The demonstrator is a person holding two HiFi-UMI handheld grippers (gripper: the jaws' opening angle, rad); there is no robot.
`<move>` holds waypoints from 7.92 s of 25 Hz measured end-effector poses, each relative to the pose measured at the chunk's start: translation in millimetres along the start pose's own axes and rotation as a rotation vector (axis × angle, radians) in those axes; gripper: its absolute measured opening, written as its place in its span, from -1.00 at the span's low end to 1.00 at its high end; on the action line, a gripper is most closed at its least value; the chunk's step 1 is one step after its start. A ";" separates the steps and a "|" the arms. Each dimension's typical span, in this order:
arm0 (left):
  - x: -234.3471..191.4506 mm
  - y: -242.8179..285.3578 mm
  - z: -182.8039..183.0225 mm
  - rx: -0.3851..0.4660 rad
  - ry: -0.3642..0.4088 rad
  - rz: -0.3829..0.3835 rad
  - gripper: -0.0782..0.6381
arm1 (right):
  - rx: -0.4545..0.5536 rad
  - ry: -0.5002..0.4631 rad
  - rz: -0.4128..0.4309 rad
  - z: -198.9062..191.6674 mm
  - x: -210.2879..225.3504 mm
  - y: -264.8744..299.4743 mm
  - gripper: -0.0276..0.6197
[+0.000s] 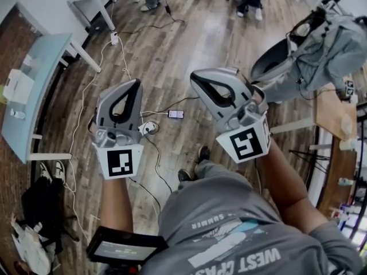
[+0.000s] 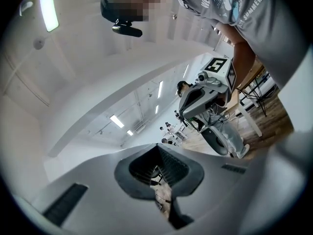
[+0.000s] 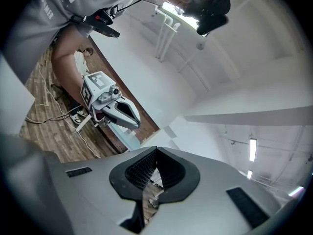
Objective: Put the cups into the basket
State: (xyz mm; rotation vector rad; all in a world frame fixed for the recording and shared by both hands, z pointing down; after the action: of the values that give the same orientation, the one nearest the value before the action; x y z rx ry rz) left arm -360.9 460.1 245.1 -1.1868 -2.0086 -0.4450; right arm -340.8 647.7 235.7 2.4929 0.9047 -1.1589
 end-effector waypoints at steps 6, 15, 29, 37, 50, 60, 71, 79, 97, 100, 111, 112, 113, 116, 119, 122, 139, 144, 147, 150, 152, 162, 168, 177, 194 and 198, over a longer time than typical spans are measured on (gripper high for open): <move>-14.3 55.2 -19.9 -0.030 0.011 0.023 -0.78 | 0.034 -0.002 0.001 -40.1 38.8 31.9 -0.88; -13.3 125.3 -39.0 -0.079 -0.014 0.049 -0.78 | 0.055 0.007 0.033 -101.3 79.0 62.7 -0.88; -64.7 201.5 -99.5 -0.019 -0.023 0.016 -0.78 | 0.012 0.010 0.018 -141.1 109.7 151.7 -0.88; -102.5 235.2 -147.4 0.010 -0.030 -0.004 -0.78 | -0.028 0.010 -0.015 -157.2 123.2 211.5 -0.88; -134.8 333.6 -217.6 -0.063 -0.063 0.022 -0.78 | -0.017 0.040 0.038 -243.7 174.6 298.8 -0.88; -164.2 422.4 -251.7 -0.151 -0.039 0.093 -0.78 | 0.089 0.057 0.110 -312.8 233.1 373.3 -0.88; -181.6 454.0 -260.3 -0.203 -0.009 0.128 -0.78 | 0.151 0.064 0.131 -338.4 260.6 405.7 -0.88; -212.4 470.7 -312.9 -0.237 -0.025 0.159 -0.78 | 0.165 0.062 0.174 -354.7 264.2 477.0 -0.88; -408.7 412.5 -501.2 -0.350 -0.049 0.410 -0.78 | 0.335 -0.022 0.352 -278.4 233.3 792.9 -0.88; -429.3 388.0 -510.8 -0.370 -0.035 0.465 -0.78 | 0.379 -0.038 0.385 -253.9 220.2 823.6 -0.88; -459.1 338.6 -528.8 -0.527 0.010 0.596 -0.78 | 0.528 -0.024 0.492 -219.7 187.3 890.2 -0.88; -462.3 335.9 -531.3 -0.544 0.013 0.605 -0.78 | 0.543 -0.019 0.503 -217.7 185.3 897.5 -0.88; -466.3 333.6 -534.2 -0.562 0.017 0.614 -0.78 | 0.558 -0.013 0.514 -215.7 183.5 905.7 -0.88; -477.9 327.9 -543.6 -0.622 0.021 0.646 -0.78 | 0.600 0.006 0.554 -212.6 177.3 930.6 -0.88; -488.2 326.9 -555.7 -0.678 0.013 0.681 -0.78 | 0.641 0.021 0.600 -213.0 171.6 958.2 -0.88; -500.5 333.8 -570.0 -0.729 0.025 0.707 -0.78 | 0.673 0.035 0.642 -217.0 170.2 987.5 -0.88; -528.7 354.9 -610.0 -0.969 0.036 0.866 -0.78 | 0.891 0.065 0.855 -217.6 144.9 1091.5 -0.88; -528.2 328.1 -618.4 -1.015 0.009 0.898 -0.78 | 0.901 0.075 0.897 -202.5 117.1 1102.7 -0.88; -533.1 310.6 -626.4 -1.032 0.000 0.912 -0.78 | 0.901 0.072 0.917 -189.6 99.6 1112.2 -0.88; -542.6 288.6 -631.1 -1.038 -0.002 0.927 -0.78 | 0.898 0.070 0.932 -171.7 83.1 1120.6 -0.88; -546.0 268.6 -633.4 -1.043 -0.001 0.943 -0.78 | 0.902 0.067 0.942 -156.9 71.1 1123.8 -0.88; -532.2 160.4 -648.3 -0.938 -0.227 1.225 -0.78 | 0.941 0.058 0.942 -79.3 15.6 1133.3 -0.88; -558.3 119.2 -631.1 -1.061 -0.026 1.067 -0.78 | 0.959 0.032 0.950 -36.6 -15.1 1133.6 -0.88; -557.9 68.1 -642.9 -1.134 -0.055 1.104 -0.78 | 0.975 0.024 1.015 4.2 -65.3 1156.3 -0.88; -648.0 27.8 -780.5 -1.241 -0.097 1.087 -0.78 | 1.004 0.005 1.153 45.2 -155.2 1287.5 -0.88; -663.0 24.6 -810.4 -1.261 -0.105 1.058 -0.78 | 0.981 0.001 1.178 47.6 -174.1 1309.7 -0.88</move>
State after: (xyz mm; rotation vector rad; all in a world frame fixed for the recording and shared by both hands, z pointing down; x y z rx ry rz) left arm 197.8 -424.9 282.4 -2.7659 -0.7172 -1.1049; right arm 367.8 -467.1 289.6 2.7668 -1.3520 -1.1837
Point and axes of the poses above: the fingertips, and each gripper's own axes: y forward along the fingers, x to its right, z out of its top, the point moved 7 cm from there along -y, backward along the fingers, and after that the axes turned 4 degrees about -x, right-handed, at the moved point
